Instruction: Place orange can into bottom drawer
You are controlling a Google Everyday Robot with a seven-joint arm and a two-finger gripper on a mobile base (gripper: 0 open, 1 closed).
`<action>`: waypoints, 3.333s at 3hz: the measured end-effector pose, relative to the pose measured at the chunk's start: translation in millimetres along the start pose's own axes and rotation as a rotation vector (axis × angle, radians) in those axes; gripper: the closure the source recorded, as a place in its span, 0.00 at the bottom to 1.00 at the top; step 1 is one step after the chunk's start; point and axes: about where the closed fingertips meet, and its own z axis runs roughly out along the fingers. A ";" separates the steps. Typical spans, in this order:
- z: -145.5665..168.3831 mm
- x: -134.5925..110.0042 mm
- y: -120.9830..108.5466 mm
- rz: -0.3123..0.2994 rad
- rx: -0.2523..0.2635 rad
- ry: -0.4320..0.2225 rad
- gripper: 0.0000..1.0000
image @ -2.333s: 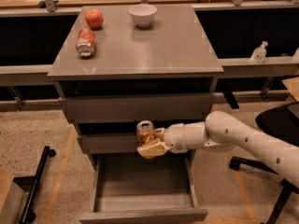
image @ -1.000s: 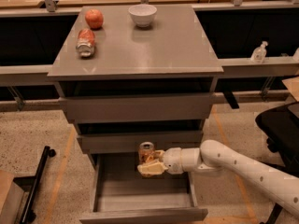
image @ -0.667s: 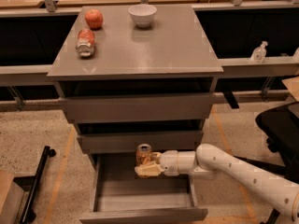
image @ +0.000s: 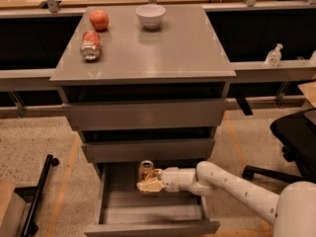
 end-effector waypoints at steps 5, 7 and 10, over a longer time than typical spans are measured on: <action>25.5 65.6 -37.4 0.010 0.056 0.173 1.00; 44.8 107.6 -62.1 -0.015 0.068 0.221 1.00; 67.2 131.0 -72.4 -0.058 0.062 0.269 1.00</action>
Offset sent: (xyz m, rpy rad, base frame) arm -0.0070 -0.0001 -0.0209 -0.0265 0.0370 -0.0024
